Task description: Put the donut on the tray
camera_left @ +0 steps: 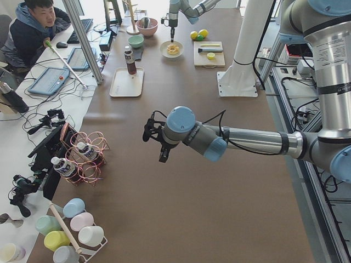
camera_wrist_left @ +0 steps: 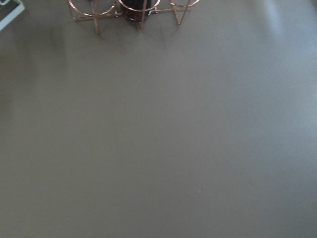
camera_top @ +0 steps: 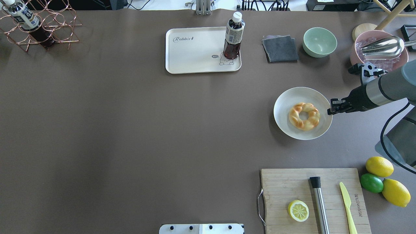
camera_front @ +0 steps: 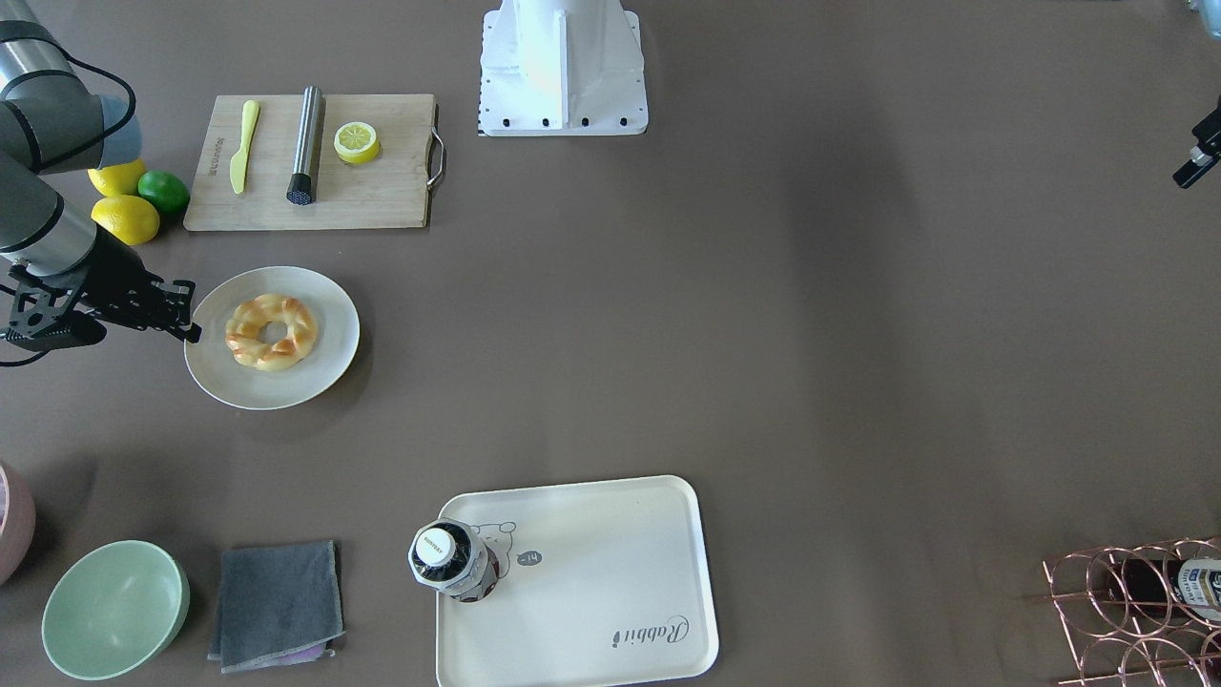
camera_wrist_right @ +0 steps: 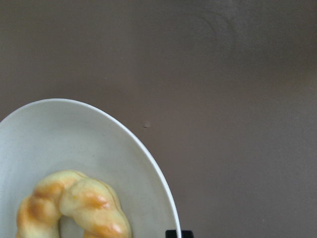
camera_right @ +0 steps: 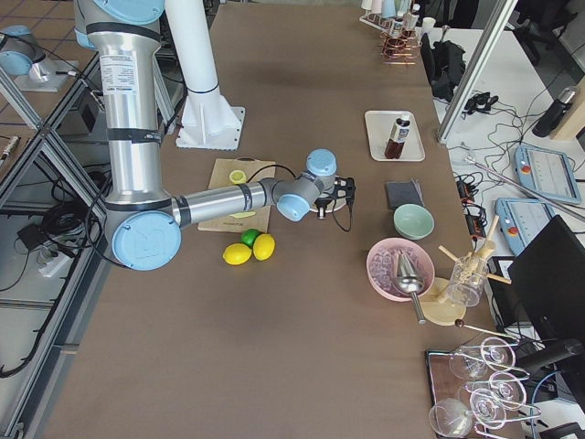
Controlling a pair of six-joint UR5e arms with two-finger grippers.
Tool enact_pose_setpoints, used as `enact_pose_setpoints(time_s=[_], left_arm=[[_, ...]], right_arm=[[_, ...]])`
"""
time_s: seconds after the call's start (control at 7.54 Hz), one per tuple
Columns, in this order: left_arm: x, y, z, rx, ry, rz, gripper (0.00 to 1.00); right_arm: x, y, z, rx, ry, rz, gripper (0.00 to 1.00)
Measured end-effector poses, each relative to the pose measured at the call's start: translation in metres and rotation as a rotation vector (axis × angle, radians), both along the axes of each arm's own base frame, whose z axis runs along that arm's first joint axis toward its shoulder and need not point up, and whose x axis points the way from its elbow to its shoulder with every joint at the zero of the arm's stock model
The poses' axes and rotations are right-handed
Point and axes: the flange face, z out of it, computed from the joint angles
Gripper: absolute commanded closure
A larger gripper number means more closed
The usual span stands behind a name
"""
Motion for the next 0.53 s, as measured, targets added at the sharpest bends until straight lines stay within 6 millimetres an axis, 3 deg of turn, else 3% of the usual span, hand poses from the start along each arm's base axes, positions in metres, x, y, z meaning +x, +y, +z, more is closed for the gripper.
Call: enact_pose_setpoints(time_s=[0.13, 0.27, 0.53], left_arm=[[0.049, -0.039, -0.045, -0.054, 0.045, 0.019, 0.04], [0.111, -0.072, -0.1, -0.116, 0.087, 0.056, 0.04], [0.239, -0.108, -0.225, -0.237, 0.111, 0.127, 0.06]], right_arm=[[-0.005, -0.006, -0.022, -0.009, -0.028, 0.027, 1.0], [-0.013, -0.01, -0.045, -0.033, -0.061, 0.058, 1.0], [-0.034, -0.012, -0.089, -0.092, -0.117, 0.099, 1.0]])
